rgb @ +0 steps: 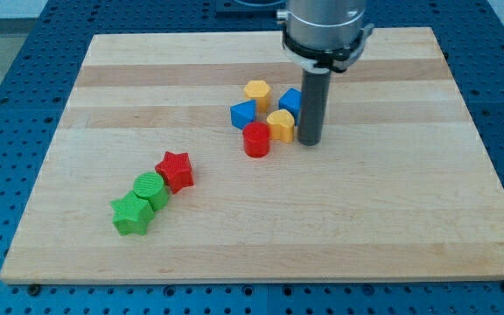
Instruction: Slightly move the cube to top of the heart
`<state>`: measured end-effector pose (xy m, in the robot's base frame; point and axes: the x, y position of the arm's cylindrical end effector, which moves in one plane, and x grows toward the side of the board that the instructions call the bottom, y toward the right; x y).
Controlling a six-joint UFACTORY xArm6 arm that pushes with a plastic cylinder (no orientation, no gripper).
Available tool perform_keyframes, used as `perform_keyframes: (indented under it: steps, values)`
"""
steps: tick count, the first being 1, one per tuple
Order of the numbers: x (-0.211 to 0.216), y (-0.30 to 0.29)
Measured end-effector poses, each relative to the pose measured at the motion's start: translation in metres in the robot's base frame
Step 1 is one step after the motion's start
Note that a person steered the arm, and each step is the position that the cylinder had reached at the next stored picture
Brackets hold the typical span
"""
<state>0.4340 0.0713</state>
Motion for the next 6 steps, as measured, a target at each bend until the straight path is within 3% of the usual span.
perform_keyframes:
  steps: [3,6]
  values:
    - [-0.054,0.017]
    - [-0.058,0.006]
